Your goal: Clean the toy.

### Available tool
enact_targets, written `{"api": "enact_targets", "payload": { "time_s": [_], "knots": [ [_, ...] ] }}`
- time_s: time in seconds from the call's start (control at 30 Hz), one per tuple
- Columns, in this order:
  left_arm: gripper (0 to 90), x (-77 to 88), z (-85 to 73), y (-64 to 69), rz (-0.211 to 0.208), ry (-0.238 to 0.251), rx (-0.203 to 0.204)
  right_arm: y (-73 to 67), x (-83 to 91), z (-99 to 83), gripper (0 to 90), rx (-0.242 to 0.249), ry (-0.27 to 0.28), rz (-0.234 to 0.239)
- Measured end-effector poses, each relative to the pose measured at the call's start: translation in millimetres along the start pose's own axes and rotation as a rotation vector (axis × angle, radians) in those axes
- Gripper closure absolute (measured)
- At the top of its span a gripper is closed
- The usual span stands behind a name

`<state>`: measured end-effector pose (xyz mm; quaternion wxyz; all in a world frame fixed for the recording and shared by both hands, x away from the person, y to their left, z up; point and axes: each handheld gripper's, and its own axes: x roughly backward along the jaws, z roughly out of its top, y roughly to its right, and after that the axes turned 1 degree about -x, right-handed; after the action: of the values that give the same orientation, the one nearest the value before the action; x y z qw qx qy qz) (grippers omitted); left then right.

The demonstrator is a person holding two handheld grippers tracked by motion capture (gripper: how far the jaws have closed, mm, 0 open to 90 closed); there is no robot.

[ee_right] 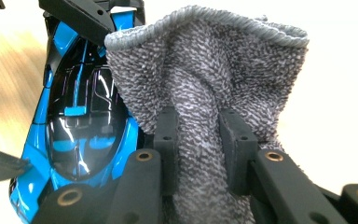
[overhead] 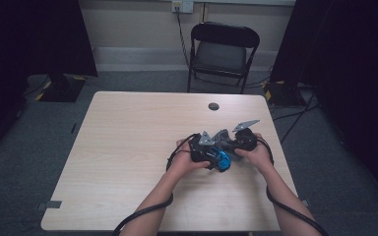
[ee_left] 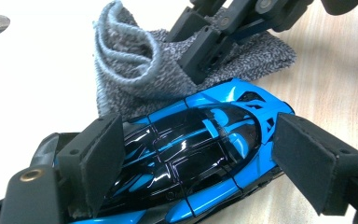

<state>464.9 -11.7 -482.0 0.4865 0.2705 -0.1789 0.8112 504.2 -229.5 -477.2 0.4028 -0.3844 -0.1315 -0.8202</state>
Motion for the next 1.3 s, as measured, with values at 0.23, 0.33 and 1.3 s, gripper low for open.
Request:
{"api": "enact_targets", "payload": {
  "time_s": [0.23, 0.33, 1.3],
  "knots": [
    [17.4, 0.0, -0.1, 0.5, 0.002, 0.001, -0.001, 1.3, 9.1, -12.3, 71.2, -0.020, 0.019, 0.000],
    [17.4, 0.1, 0.4, 0.5, 0.002, -0.006, -0.002, 1.1, 14.0, -16.7, 71.1, -0.014, 0.015, -0.004],
    [17.3, 0.7, 0.4, -0.9, 0.009, -0.008, 0.007, -7.8, 45.7, -52.4, 71.2, -0.016, 0.020, 0.038]
  ]
}}
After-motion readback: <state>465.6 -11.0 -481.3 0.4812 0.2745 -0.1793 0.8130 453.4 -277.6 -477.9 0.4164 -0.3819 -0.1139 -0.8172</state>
